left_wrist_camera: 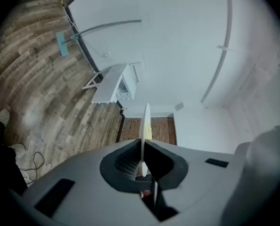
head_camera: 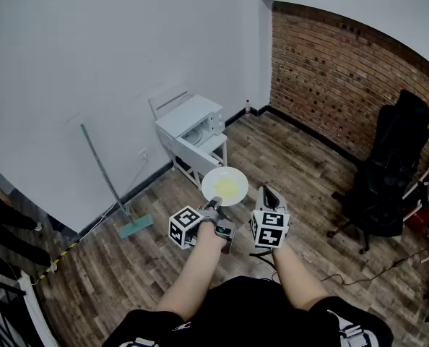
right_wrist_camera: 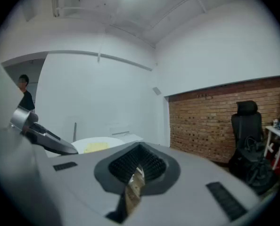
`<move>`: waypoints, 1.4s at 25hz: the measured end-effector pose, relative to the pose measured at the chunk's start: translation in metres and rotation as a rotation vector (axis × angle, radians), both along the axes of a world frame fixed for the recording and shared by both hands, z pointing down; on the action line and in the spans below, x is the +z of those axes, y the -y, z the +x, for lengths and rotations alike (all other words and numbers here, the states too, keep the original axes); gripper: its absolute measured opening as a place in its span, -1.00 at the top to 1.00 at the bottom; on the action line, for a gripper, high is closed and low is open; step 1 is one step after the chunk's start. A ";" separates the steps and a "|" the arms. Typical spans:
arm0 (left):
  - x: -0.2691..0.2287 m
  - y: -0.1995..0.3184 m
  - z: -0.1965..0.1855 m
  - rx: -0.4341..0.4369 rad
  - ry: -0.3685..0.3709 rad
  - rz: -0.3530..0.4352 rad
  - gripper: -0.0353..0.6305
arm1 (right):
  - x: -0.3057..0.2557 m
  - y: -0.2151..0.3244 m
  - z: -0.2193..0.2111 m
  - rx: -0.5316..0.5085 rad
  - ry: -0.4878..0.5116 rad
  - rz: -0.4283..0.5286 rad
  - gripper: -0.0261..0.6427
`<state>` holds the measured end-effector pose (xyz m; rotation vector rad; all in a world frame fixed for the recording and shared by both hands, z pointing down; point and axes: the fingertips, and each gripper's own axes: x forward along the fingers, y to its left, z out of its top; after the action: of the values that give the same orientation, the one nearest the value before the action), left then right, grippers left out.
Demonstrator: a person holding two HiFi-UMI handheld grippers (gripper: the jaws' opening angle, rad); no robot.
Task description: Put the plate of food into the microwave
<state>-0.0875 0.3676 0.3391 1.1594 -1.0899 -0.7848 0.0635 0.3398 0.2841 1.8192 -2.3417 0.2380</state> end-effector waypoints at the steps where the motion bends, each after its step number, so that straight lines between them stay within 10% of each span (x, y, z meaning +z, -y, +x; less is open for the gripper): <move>1: 0.003 -0.001 -0.002 -0.002 -0.001 -0.004 0.86 | 0.001 -0.001 -0.002 -0.002 0.001 -0.002 0.90; 23: 0.037 -0.018 -0.060 0.065 -0.020 -0.025 0.86 | 0.026 -0.029 -0.073 -0.012 0.003 -0.002 0.90; 35: 0.042 0.093 -0.015 0.058 0.009 -0.024 0.86 | 0.031 0.089 -0.035 -0.061 0.039 0.026 0.90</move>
<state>-0.1030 0.2749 0.3815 1.1703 -1.0658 -0.7210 0.0287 0.2511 0.3153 1.7669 -2.4338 0.2385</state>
